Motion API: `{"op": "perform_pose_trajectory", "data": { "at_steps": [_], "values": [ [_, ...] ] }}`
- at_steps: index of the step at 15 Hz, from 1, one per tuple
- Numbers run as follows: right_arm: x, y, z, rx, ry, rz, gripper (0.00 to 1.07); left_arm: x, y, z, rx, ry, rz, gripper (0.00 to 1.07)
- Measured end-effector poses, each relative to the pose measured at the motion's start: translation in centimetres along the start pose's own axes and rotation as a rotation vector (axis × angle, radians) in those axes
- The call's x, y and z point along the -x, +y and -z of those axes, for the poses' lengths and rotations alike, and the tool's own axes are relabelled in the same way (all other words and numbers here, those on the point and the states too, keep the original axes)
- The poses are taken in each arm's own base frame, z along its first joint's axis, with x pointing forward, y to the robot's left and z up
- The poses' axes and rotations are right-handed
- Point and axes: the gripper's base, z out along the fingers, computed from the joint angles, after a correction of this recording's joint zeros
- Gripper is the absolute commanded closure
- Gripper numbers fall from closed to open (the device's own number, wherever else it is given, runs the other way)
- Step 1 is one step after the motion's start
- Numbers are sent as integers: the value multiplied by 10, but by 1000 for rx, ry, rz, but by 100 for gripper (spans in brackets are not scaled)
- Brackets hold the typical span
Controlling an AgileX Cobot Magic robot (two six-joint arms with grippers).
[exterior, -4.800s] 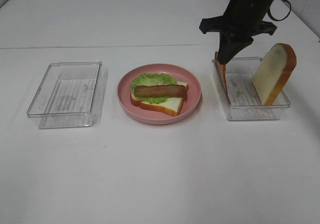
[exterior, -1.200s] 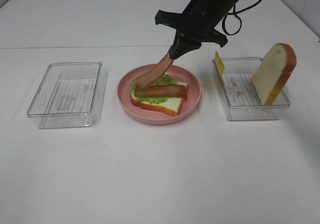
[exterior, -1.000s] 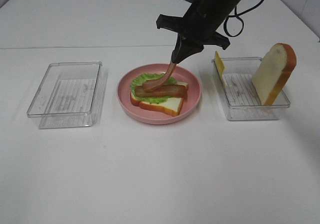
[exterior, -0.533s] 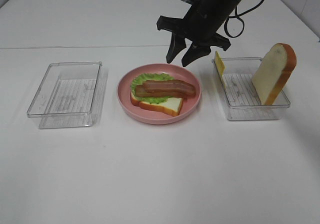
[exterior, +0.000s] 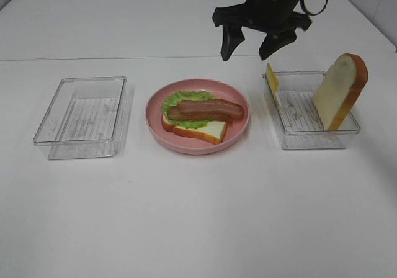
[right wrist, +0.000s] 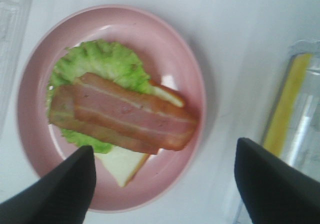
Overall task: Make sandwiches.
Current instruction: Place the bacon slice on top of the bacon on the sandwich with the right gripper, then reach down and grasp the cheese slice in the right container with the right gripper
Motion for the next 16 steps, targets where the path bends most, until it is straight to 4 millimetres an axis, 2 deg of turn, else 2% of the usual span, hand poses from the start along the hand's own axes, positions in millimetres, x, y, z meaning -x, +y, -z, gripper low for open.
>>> {"op": "perform_pose_trajectory", "data": {
  "at_steps": [3,6,9,13,16],
  "values": [
    [6,-9,21,-151,-2,47,35,0,0,0,0,0,0,35],
    [8,-19,27,-265,-10,57,35,0,0,0,0,0,0,35],
    [9,-24,12,-289,21,63,35,0,0,0,0,0,0,35],
    [11,-41,-31,-289,60,41,42,0,0,0,0,0,0,35],
    [12,-43,-40,-287,53,44,48,0,0,0,0,0,0,35]
  ]
}}
